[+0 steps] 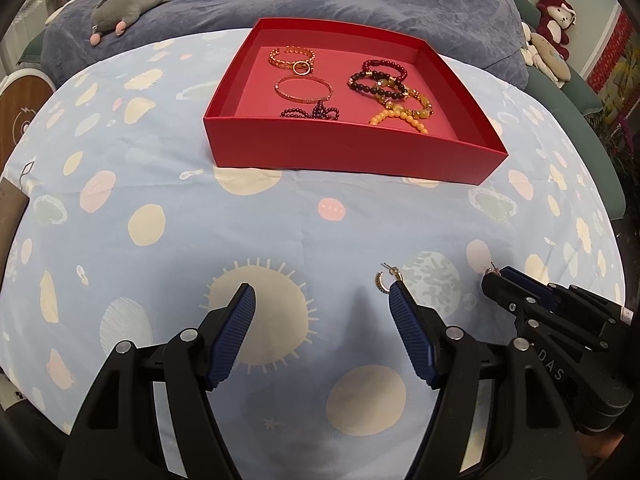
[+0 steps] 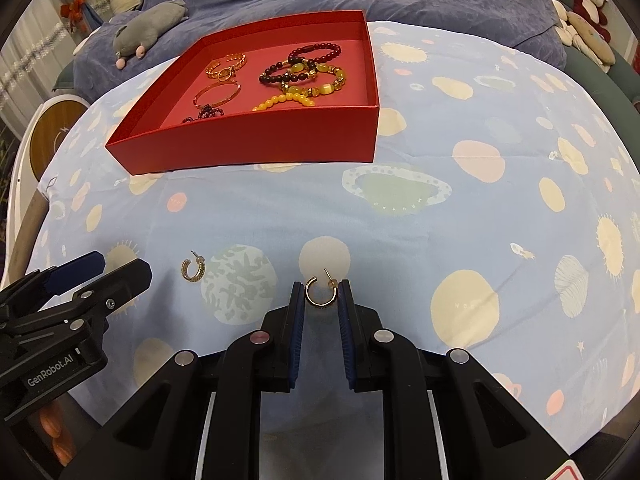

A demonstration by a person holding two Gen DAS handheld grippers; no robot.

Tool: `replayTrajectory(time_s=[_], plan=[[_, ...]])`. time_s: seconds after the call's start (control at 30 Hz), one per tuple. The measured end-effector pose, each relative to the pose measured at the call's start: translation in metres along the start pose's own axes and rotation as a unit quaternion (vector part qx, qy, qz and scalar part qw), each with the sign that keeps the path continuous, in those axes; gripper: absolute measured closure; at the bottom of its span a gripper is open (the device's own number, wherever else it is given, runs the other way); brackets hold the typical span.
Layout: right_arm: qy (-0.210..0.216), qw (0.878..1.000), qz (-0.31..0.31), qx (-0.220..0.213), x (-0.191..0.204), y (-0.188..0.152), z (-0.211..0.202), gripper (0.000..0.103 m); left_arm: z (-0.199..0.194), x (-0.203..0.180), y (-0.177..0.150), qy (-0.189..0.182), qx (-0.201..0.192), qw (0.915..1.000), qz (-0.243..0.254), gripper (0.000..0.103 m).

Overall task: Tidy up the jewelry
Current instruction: 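Grasp one gold hoop earring with each gripper, then carry both hoop earrings over the red box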

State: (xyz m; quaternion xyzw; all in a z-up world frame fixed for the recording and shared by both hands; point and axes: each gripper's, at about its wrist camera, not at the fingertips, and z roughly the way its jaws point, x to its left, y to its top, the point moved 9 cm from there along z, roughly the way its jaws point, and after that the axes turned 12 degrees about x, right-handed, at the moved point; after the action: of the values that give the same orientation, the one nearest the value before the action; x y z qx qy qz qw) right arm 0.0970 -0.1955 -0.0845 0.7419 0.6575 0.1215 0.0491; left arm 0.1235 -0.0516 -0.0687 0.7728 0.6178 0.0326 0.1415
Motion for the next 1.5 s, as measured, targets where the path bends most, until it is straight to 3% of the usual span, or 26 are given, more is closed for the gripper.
replayTrajectory(time_s=[0.37,0.67,0.77,0.83,0.9,1.5], plan=[[0.006,1.0,0.018,-0.003,-0.014,-0.009,-0.009,0.087,0.011,-0.028,0.006,-0.013,0.003,0.9998,0.017,0.037],[0.01,1.0,0.024,-0.003,-0.019,-0.008,-0.008,0.087,0.027,-0.036,0.008,0.017,0.006,0.999,0.041,0.053],[0.011,1.0,0.025,-0.002,-0.019,-0.008,-0.006,0.087,0.027,-0.036,0.007,0.038,-0.002,0.9978,0.054,0.068],[0.011,1.0,0.024,-0.001,-0.018,-0.007,-0.005,0.087,0.026,-0.035,0.007,0.037,-0.003,0.9977,0.057,0.081],[0.012,1.0,0.023,0.0,-0.016,-0.007,-0.005,0.087,0.025,-0.034,0.007,0.034,-0.002,0.9978,0.057,0.086],[0.032,0.999,-0.017,-0.022,0.027,-0.004,-0.031,0.087,-0.012,-0.016,-0.011,0.002,0.002,0.9998,0.02,0.086]])
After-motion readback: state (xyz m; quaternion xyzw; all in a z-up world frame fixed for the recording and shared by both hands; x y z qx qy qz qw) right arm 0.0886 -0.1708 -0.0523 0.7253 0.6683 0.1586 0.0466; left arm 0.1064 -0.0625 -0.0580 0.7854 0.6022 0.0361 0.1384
